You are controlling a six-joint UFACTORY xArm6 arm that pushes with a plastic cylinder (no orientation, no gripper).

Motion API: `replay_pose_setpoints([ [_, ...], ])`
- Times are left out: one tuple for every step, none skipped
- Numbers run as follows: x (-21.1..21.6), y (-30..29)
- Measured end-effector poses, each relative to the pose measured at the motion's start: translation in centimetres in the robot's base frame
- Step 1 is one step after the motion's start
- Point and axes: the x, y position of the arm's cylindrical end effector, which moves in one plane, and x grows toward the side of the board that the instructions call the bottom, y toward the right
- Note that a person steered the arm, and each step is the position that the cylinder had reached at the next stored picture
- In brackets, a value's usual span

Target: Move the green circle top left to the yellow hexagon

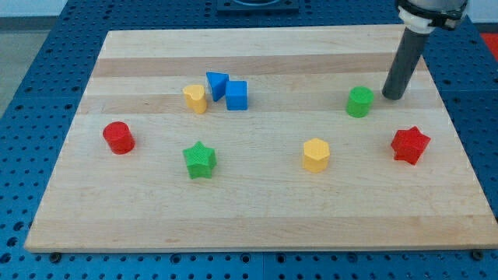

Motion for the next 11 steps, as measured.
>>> replay_pose_setpoints([
  [3.6, -3.7],
  [6.7, -7.1],
  [6.7, -9.5],
  [5.5, -4.0],
  [1.0, -2.0],
  [2.2, -5.8],
  [6.3, -12.2],
  [8.0, -18.1],
  [8.1, -17.6],
  [8.1, -17.3],
  [8.1, -21.9],
])
